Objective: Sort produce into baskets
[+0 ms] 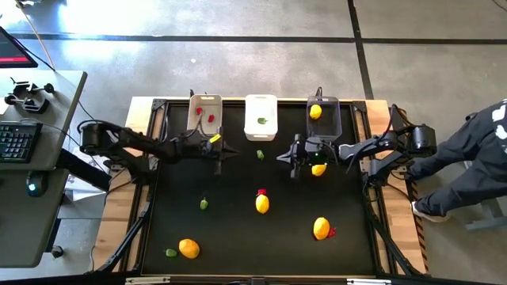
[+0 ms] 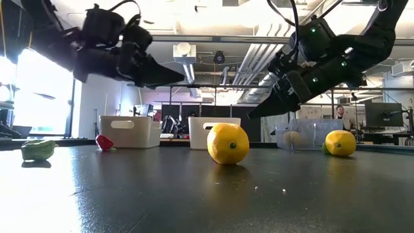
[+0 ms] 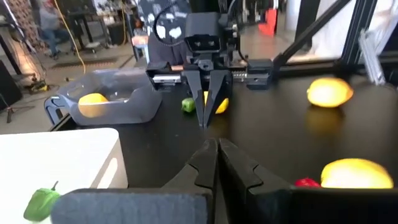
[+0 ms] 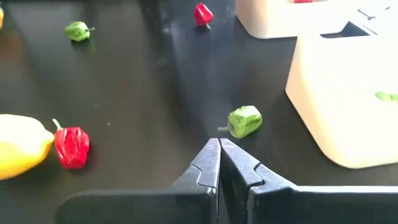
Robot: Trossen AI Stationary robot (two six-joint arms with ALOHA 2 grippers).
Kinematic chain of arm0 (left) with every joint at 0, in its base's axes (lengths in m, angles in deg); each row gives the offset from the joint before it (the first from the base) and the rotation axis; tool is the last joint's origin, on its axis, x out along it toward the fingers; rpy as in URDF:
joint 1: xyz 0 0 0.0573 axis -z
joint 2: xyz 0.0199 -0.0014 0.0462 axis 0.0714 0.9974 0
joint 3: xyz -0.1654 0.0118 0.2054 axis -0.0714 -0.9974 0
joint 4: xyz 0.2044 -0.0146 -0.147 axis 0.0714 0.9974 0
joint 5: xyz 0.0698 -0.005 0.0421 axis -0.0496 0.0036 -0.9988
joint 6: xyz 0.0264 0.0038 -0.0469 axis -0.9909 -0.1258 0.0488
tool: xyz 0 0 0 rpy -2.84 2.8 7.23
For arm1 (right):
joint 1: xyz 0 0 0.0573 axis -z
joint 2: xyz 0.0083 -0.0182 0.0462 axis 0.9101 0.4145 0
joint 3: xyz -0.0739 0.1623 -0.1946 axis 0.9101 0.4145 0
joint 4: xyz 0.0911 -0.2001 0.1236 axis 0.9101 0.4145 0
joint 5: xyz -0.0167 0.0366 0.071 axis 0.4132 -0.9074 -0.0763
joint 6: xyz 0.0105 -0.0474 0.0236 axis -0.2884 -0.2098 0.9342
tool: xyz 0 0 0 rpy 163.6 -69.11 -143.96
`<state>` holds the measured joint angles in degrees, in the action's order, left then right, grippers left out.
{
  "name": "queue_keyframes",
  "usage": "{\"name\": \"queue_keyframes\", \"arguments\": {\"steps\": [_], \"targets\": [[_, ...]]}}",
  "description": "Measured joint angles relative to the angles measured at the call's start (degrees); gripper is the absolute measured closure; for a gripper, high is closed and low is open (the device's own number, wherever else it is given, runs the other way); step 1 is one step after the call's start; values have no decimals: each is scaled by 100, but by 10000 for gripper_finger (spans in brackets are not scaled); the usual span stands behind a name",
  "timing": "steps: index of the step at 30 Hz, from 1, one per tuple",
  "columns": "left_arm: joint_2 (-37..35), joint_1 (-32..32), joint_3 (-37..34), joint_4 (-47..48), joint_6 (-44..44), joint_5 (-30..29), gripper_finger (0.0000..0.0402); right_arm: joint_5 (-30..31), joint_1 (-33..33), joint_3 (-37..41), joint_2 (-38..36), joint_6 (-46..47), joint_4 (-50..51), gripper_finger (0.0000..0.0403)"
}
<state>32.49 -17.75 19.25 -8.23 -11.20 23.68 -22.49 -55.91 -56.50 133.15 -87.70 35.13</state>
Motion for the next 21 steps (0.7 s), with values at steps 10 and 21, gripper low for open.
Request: {"name": "queue_keyframes", "arguments": {"steps": [10,21], "targets": [[-24,132,-720,-603,167,0,401,40,-243,-450,-2,121,352,395],[-24,299,-932,-1003,-83,-6,401,1105,-1063,-1532,-2,1430,2788,315]]}}
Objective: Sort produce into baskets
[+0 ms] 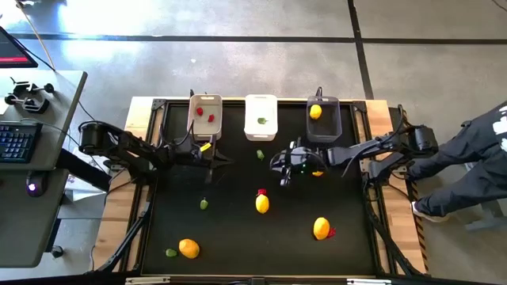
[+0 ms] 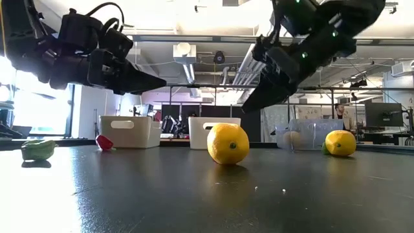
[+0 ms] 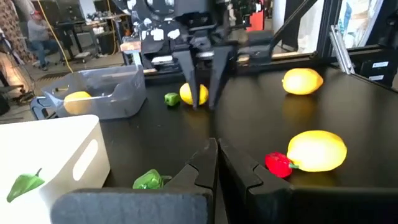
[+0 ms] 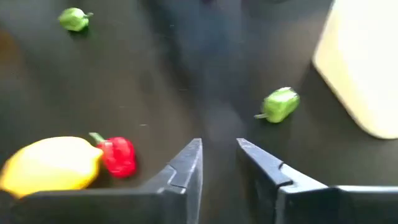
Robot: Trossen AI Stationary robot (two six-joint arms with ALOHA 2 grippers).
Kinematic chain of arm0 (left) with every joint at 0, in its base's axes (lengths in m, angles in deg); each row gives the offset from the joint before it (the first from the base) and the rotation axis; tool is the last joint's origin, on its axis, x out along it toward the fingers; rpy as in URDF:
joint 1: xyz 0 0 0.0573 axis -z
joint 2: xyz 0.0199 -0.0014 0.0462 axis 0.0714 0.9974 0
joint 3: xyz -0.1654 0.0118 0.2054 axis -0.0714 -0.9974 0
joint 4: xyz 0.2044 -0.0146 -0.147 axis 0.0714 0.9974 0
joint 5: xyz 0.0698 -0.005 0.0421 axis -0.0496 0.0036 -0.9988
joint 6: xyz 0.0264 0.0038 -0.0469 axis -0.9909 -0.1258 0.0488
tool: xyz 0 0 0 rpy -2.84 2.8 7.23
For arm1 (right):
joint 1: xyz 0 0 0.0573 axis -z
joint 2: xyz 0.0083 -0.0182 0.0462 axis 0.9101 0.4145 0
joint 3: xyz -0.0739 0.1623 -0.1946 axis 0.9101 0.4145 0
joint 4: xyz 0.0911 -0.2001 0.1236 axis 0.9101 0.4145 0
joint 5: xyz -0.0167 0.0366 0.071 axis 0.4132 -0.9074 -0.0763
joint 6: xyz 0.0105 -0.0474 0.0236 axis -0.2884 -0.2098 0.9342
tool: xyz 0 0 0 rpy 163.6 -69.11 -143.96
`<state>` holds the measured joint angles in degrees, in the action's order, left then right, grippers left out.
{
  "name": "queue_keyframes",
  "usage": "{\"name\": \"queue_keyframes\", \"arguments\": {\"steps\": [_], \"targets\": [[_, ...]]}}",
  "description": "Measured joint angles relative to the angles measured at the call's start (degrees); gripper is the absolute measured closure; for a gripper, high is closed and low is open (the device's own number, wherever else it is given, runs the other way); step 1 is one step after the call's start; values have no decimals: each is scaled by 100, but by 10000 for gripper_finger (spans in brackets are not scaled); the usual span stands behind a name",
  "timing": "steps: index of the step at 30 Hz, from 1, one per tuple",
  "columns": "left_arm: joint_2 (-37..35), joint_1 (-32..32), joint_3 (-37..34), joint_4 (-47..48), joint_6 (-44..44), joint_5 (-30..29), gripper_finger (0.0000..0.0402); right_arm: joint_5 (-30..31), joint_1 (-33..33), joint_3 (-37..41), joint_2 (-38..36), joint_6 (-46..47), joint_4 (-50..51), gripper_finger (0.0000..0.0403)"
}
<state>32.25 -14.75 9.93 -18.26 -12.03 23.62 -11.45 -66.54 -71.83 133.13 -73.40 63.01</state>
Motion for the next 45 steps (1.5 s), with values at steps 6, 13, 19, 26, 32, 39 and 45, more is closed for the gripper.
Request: {"name": "queue_keyframes", "arguments": {"steps": [6,13,19,26,32,39,45], "targets": [[0,0,0,16,-88,106,401,213,-483,-381,0,782,722,272],[0,0,0,21,-204,164,401,683,-1079,-733,0,1729,1746,235],[0,0,0,25,-204,165,401,834,-1447,-817,0,2212,2025,212],[0,0,0,25,-213,165,401,1116,-1677,-817,0,2194,2016,197],[0,-2,0,34,-211,302,401,1164,-1680,-814,0,1889,1950,196],[0,14,148,131,-209,675,401,1154,-1661,-804,0,1298,1666,196],[-4,275,335,585,-303,712,401,1151,-1648,-802,0,1138,1535,210]]}}
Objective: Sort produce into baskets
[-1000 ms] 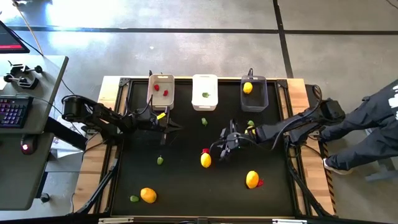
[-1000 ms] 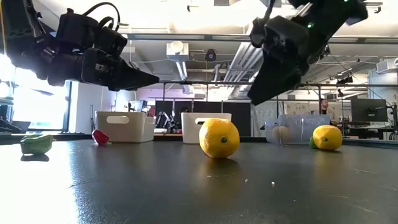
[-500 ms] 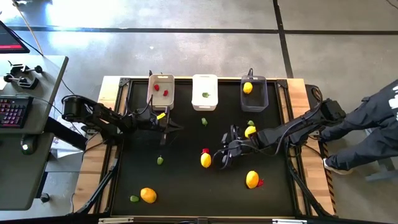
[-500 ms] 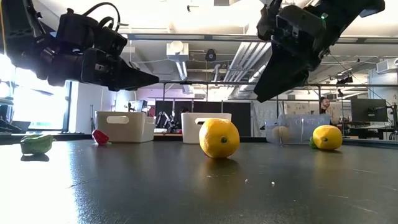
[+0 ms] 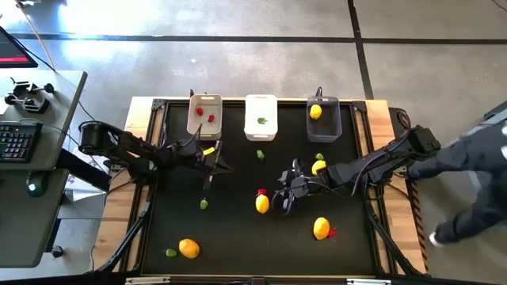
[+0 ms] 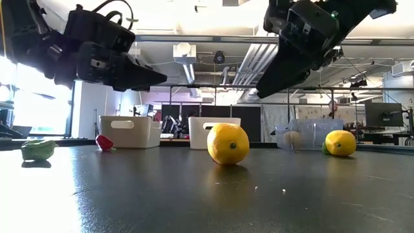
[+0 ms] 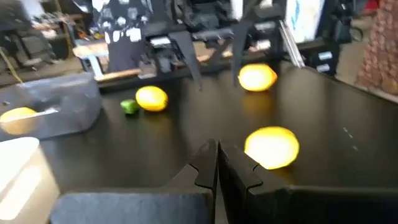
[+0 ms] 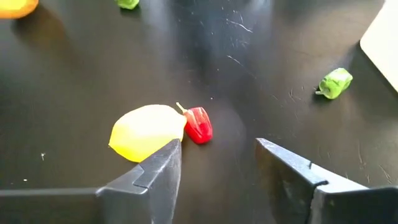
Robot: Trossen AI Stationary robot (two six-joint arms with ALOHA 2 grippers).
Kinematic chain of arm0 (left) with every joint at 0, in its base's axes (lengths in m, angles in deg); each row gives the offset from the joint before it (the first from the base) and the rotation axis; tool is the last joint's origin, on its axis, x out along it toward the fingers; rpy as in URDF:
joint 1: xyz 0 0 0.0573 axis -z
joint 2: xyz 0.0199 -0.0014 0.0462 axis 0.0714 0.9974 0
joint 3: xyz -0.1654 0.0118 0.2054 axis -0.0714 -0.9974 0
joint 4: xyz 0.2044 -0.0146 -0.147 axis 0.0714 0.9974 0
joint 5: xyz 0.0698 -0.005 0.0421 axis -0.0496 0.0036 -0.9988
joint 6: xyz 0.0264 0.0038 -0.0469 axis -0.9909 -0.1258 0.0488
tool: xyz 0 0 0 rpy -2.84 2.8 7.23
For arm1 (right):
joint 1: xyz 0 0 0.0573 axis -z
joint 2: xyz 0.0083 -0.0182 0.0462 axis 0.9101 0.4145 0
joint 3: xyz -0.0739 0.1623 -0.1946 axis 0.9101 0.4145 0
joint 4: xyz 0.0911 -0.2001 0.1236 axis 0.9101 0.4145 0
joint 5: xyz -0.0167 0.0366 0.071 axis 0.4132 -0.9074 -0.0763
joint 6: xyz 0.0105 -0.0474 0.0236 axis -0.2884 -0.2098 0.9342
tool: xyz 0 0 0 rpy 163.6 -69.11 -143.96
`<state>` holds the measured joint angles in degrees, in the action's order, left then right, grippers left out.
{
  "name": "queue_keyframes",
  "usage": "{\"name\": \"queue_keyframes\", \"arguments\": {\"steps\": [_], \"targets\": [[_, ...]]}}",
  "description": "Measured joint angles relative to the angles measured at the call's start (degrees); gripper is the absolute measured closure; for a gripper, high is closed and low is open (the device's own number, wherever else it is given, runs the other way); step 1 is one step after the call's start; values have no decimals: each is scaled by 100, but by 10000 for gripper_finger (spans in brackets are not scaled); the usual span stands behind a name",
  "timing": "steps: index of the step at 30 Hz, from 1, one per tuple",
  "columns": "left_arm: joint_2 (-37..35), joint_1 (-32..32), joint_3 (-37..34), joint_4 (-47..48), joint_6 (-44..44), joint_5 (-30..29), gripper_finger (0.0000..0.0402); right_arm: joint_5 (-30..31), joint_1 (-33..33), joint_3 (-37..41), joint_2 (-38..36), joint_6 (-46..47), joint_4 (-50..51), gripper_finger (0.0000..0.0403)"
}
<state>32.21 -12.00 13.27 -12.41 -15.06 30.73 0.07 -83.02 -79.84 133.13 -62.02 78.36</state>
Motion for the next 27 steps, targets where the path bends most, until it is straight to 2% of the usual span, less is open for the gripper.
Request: {"name": "queue_keyframes", "arguments": {"steps": [5,8,15,21,27], "targets": [[-174,211,326,1208,-107,2,401,-130,155,0,31,-95,-28,259],[-384,337,445,1953,-252,0,401,-705,341,4,196,-591,-271,292],[-1201,695,478,3321,-145,0,401,-1968,798,4,837,-1513,-1636,353],[-1935,1117,478,4621,103,-152,401,-2059,969,4,1134,-1798,-2194,389],[-2329,1478,478,5479,360,-227,401,-1998,1095,2,1161,-1751,-2874,400]]}}
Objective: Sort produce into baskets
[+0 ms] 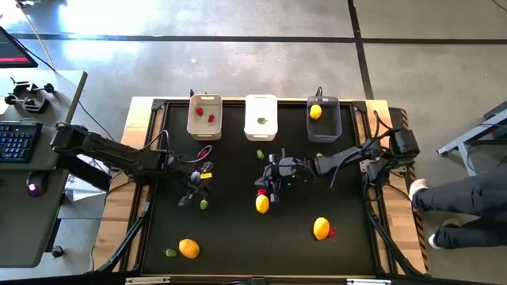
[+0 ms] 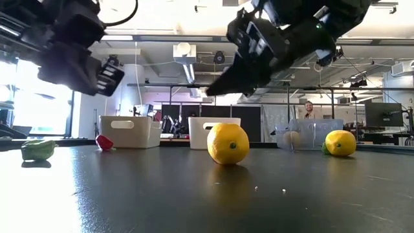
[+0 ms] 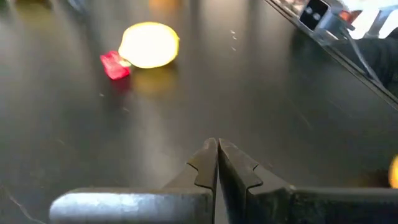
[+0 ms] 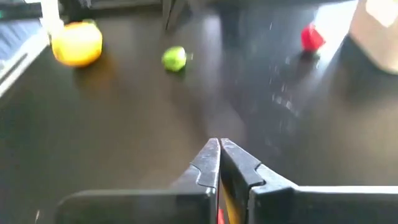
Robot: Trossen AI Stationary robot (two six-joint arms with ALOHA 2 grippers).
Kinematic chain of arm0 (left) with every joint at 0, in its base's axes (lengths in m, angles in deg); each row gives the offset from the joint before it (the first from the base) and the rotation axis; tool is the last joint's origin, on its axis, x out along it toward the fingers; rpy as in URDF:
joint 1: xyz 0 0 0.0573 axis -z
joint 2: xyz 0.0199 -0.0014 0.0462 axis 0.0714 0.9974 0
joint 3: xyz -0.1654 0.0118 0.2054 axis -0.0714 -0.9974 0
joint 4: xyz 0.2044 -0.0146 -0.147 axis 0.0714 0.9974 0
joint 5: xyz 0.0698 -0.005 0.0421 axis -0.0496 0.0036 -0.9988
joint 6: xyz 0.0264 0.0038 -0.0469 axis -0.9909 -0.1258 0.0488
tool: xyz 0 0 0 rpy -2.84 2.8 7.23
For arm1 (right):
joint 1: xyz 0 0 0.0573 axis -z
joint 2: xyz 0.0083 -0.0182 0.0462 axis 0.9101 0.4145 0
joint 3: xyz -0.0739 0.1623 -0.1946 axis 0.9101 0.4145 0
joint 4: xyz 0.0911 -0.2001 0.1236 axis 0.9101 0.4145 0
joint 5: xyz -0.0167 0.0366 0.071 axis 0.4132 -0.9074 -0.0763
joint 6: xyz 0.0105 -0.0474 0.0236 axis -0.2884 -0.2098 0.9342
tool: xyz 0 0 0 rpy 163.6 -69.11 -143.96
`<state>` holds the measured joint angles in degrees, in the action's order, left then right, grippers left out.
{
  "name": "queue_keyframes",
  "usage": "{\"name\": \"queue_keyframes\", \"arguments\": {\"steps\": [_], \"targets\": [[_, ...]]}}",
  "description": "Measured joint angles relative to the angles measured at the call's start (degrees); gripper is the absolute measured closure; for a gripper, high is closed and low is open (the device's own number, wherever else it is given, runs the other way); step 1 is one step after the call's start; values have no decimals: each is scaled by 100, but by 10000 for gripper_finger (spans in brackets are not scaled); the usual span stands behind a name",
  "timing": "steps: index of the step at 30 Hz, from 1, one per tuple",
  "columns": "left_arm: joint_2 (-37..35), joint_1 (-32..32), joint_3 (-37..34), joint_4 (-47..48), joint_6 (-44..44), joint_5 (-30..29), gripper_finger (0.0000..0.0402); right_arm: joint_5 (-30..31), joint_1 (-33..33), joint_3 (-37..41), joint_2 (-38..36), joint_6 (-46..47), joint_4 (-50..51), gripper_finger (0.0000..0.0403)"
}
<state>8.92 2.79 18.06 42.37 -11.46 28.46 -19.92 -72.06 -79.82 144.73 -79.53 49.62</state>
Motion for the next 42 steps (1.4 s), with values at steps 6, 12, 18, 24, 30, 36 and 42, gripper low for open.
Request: {"name": "queue_keyframes", "arguments": {"steps": [6,12,18,24,30,36,42], "targets": [[-108,284,0,253,129,-7,401,50,-49,-5,0,-55,-444,400],[-108,524,-2,272,204,-156,401,548,-293,-5,248,-83,-774,400],[-108,647,0,267,401,-293,401,516,-400,-5,798,-155,-1704,400],[-108,870,0,270,600,-310,401,419,-383,-5,931,-192,-1798,400],[-108,1275,79,495,783,-814,401,248,-363,-5,931,-96,-1793,400],[-108,1670,663,1672,1419,-1440,399,175,-363,-5,929,-287,-1708,400],[-10,1915,1148,2800,2301,-1730,366,-5,-275,-5,929,-387,-1429,400]]}}
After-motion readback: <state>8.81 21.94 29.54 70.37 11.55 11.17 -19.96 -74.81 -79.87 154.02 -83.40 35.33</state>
